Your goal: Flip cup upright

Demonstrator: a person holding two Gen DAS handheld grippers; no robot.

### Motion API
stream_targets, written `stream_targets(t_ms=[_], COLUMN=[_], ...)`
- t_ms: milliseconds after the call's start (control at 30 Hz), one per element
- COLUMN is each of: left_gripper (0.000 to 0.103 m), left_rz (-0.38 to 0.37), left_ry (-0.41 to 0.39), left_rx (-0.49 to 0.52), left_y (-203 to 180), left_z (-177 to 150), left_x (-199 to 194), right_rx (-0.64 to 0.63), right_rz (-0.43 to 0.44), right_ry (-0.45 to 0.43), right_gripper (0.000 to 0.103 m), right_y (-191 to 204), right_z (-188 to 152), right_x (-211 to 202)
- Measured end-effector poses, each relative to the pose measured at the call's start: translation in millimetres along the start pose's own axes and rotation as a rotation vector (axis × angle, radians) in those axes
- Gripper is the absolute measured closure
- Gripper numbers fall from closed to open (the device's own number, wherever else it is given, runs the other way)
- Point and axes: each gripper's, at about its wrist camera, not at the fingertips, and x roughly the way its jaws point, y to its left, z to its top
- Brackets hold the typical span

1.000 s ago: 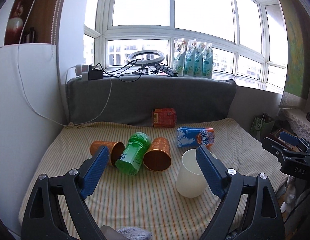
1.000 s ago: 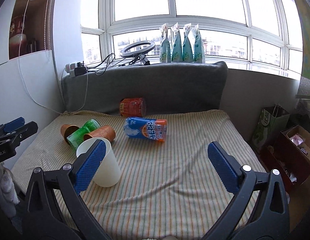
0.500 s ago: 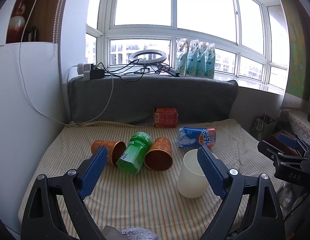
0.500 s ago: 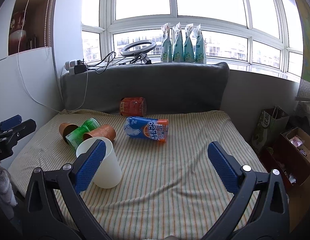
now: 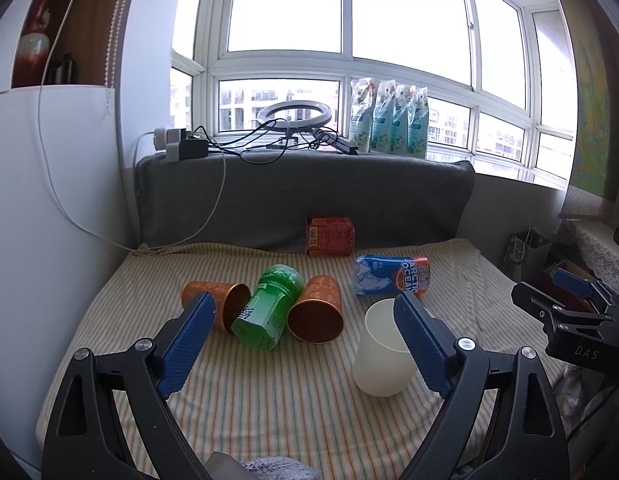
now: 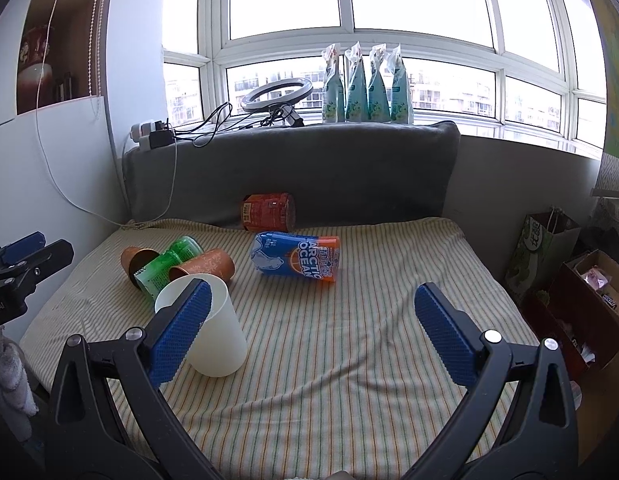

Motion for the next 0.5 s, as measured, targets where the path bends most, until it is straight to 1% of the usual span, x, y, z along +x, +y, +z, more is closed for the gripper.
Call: stream_targets(t_ms=[500], left_gripper=[0.012], left_rz=[0.01], left_ry=[-0.003], left_rx=[0.007], left_y=[-1.7], left_z=[-0.8], left_x=[-0.3], right_rx=[0.0], right_rz=[-0.002], right_ry=[-0.002], right_gripper=[0.0], right_y=[1.0], right_z=[-0.4], right_x=[-0.1])
